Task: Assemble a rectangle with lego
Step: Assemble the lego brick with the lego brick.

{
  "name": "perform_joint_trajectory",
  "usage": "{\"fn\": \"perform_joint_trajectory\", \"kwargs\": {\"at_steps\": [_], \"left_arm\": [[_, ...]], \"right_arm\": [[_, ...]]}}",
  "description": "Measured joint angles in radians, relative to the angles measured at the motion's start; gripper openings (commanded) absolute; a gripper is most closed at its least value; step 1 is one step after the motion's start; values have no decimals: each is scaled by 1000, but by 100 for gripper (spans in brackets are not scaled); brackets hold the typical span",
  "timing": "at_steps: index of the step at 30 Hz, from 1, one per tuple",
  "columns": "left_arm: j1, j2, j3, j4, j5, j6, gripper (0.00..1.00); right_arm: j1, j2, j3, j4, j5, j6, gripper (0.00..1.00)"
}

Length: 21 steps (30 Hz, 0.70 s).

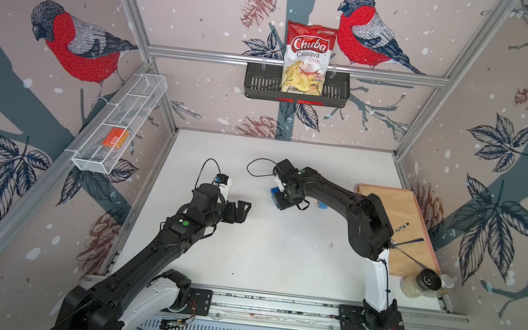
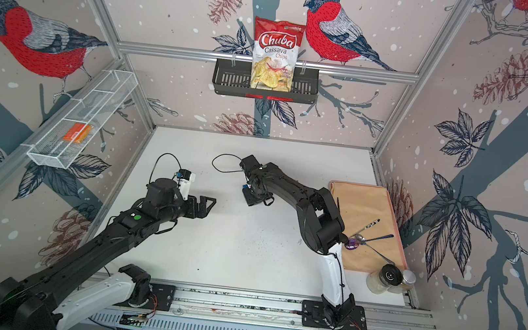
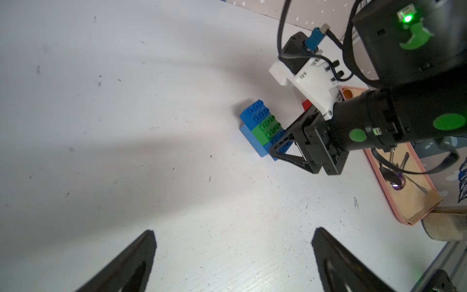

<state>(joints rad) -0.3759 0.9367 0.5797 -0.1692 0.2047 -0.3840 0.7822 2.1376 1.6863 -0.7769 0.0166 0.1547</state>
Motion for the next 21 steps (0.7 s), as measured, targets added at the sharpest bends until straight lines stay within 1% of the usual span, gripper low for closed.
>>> {"fn": "perform_joint_trajectory", "kwargs": {"at_steps": [2,4,12,16,21], "left_arm": [[0,-3,0,0,-6,0,96],[0,-5,0,0,-25,0,96],[0,-3,0,-1,-34,0,96],[0,-3,0,-2,-49,1,96],[0,-5,0,-2,-52,9,96]], "right_arm": [[9,-13,-19,10,-2,40,37],[17,-24,-31,14,3,112,37],[76,-40,-59,26,124,428,37],[95,-30,-46,40,175,534,38],[101,-3,-17,44,214,610,46]]}}
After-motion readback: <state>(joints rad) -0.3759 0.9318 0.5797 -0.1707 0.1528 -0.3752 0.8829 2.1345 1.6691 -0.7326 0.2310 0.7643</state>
